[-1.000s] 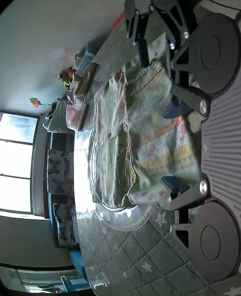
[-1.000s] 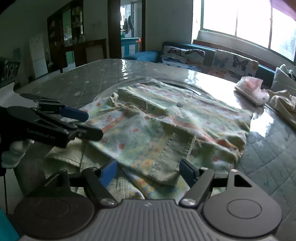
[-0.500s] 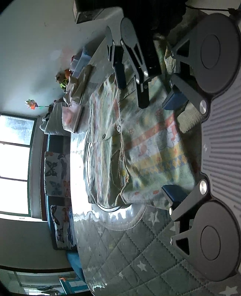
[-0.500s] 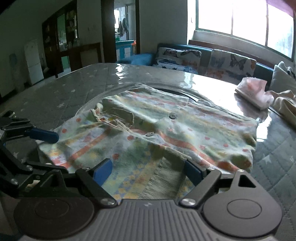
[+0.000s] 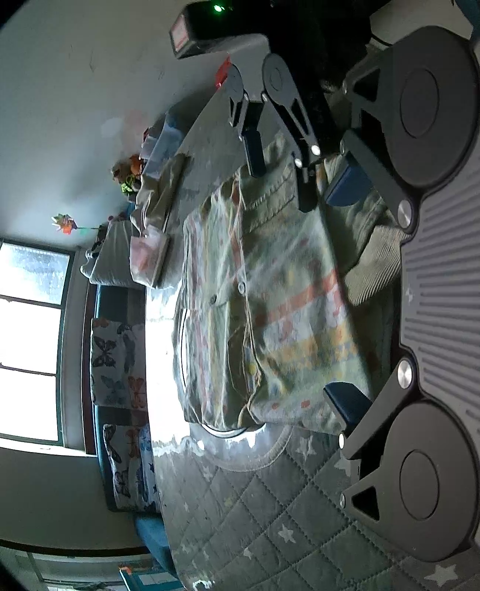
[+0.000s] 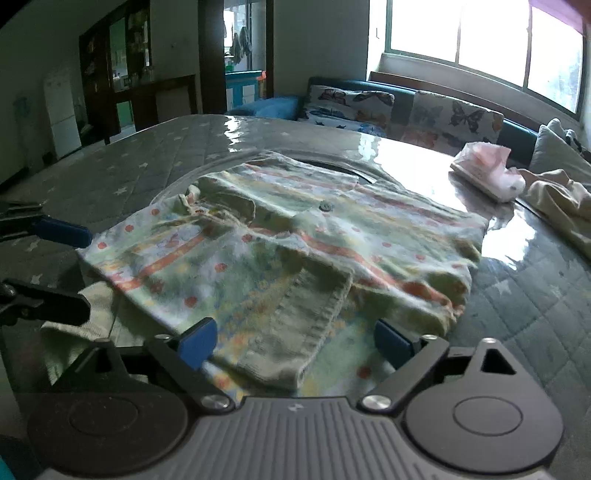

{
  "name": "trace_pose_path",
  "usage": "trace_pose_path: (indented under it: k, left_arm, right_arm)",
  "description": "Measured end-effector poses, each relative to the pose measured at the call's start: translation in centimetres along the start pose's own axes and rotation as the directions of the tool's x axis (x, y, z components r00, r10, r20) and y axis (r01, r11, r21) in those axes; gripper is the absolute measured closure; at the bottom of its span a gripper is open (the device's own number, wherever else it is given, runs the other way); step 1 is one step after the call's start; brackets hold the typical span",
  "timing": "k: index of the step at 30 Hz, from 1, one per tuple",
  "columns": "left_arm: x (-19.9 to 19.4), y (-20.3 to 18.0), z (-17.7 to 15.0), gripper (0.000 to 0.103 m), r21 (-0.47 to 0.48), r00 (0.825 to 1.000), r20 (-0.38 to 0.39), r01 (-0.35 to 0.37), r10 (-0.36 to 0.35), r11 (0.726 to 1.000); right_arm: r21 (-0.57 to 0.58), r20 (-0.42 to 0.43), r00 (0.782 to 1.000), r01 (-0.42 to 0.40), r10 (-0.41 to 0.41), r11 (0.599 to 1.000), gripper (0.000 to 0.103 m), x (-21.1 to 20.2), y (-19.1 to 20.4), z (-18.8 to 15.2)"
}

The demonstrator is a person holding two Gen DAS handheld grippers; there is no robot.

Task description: Fold clothes

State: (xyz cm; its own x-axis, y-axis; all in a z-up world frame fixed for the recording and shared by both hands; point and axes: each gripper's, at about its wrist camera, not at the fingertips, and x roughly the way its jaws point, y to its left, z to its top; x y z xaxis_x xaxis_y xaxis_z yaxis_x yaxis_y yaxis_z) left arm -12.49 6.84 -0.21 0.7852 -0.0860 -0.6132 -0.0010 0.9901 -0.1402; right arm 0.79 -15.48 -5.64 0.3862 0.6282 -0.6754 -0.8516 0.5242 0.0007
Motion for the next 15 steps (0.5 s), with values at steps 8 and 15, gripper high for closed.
trace_pose_path:
  k: [8, 15]
  left_arm:
    - [-0.1, -0.2, 0.6, 0.0, -0.013, 1.0, 0.004, 0.014, -0.014, 1.0]
    - [1.3, -0.2, 1.8, 0.0, -0.013, 0.998, 0.014, 0.057, -0.057, 0.998]
  right_arm:
    - [0.029, 0.003, 1.0, -0.022, 0.022, 0.999, 0.002, -0.9, -1.3, -0.4]
    - [0.128, 0.024, 0.999, -0.033, 0.03, 0.991, 0.002, -0.7, -6.0, 1.7]
